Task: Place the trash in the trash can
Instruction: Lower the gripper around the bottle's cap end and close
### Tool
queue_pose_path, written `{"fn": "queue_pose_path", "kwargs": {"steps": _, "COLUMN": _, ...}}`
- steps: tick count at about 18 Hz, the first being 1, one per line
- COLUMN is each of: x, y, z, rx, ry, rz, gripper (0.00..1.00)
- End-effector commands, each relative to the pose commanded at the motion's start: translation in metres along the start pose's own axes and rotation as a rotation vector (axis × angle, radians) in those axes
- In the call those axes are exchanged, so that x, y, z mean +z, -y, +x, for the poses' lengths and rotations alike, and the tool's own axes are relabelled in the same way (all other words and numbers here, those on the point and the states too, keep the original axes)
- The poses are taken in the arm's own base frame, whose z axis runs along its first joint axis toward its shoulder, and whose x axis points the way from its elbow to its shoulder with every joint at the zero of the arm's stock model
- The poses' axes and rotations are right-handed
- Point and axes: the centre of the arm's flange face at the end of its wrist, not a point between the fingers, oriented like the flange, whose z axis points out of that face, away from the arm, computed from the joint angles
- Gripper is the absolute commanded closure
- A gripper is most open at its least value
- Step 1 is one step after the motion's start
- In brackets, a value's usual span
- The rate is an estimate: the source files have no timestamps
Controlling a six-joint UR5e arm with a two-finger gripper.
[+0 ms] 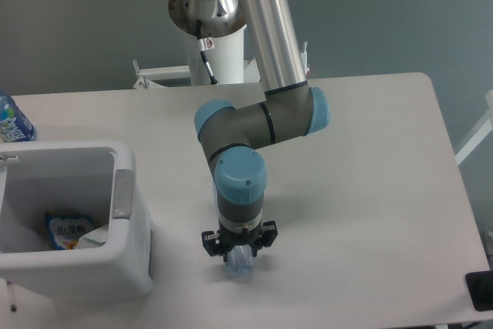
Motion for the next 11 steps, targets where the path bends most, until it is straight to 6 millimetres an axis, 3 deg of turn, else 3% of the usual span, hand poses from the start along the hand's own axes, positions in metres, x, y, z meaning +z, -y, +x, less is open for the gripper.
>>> {"fn": "queue_pose_path", "kwargs": {"steps": 11, "x": -0.014, "y": 0.005, "z": -0.001, "rx": 0.047, "ry": 0.009, "rz": 0.025, "gripper": 0.39}}
